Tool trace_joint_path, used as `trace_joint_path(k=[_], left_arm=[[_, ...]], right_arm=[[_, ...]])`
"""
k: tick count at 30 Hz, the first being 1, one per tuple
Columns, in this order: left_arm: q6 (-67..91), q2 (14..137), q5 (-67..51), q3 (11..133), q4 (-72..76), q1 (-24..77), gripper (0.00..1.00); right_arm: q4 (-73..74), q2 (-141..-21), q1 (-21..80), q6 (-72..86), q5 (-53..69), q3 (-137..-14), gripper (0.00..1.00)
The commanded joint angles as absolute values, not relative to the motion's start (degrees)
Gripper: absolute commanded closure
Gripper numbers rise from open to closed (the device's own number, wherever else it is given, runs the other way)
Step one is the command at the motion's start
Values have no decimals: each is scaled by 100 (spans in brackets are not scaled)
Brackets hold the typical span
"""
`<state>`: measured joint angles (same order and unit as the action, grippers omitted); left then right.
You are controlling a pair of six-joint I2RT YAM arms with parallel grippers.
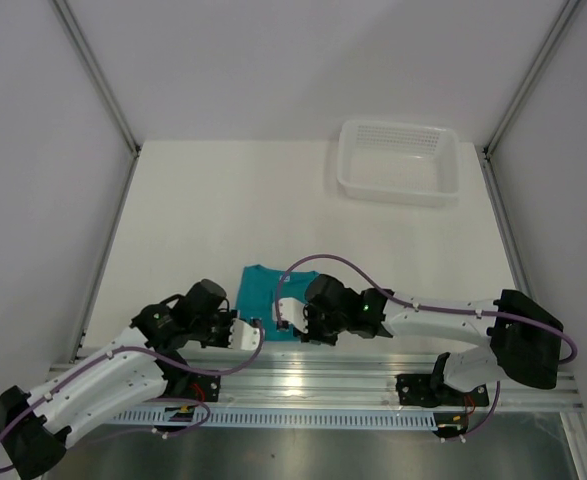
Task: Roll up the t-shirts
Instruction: Roll the tshirt
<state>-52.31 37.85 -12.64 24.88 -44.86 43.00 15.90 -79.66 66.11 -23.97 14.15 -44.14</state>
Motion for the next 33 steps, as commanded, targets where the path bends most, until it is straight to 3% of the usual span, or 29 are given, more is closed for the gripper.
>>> trace_joint_path(k=[1, 16, 28, 33], left_arm=[[-5115, 3902, -1652, 2786, -5501, 4324, 95], [-5221, 4130, -2373, 3498, -6047, 4280, 94], [-5836, 5668, -3094, 3920, -5661, 2962, 89], [-5906, 6169, -3146, 4017, -5564, 2787, 85]], right_arm=[[2451, -7998, 6688, -2329, 2039, -4728, 100], [3050, -8199, 6241, -2610, 3154, -5185, 99], [3550, -9342, 5195, -2997, 3972, -5914, 95], [3595, -9624, 4984, -3076, 4034, -6038, 84]])
